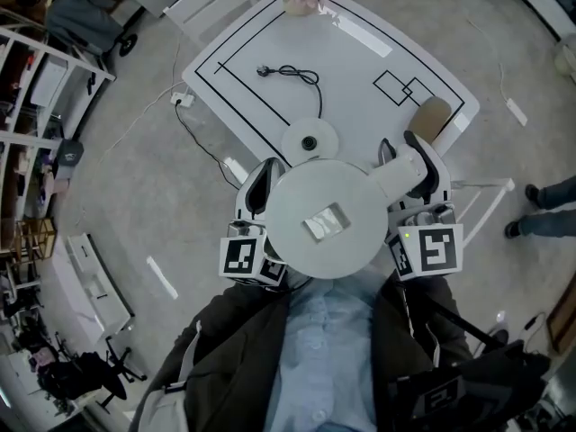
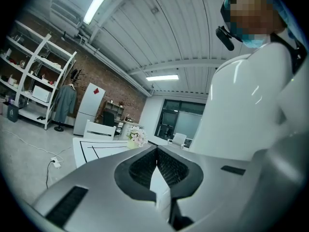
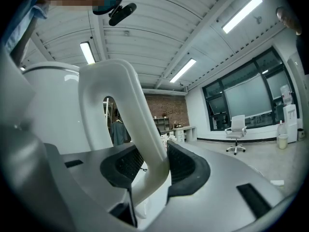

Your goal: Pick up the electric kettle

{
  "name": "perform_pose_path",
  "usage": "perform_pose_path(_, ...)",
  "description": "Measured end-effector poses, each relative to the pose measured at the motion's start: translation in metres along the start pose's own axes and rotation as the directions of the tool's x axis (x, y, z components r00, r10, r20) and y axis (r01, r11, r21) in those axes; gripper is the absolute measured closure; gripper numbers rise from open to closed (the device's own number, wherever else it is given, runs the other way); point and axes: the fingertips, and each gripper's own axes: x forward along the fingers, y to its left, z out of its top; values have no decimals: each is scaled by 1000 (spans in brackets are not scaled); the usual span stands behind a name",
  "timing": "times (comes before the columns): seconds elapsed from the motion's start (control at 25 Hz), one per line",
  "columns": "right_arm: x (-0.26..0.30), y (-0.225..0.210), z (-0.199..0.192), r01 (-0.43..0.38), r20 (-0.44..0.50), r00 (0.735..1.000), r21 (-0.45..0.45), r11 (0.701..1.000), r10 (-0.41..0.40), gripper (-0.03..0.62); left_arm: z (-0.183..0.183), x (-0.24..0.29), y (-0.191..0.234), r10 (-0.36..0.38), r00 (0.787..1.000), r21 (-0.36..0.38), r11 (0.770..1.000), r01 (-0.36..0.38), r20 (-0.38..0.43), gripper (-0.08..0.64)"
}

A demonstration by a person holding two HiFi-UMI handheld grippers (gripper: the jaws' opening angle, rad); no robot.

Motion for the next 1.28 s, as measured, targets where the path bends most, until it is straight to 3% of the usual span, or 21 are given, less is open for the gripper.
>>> perform_pose_path(0.48, -49, -4, -3, 99, -2, 995, -9, 995, -99, 446, -3, -20, -29, -85, 996, -3, 996, 85, -11, 552)
perform_pose_path(1.28, -67, -16, 2, 143, 13, 990, -19, 989, -143, 445, 0, -20, -49, -114, 993, -1, 993, 114, 13, 552)
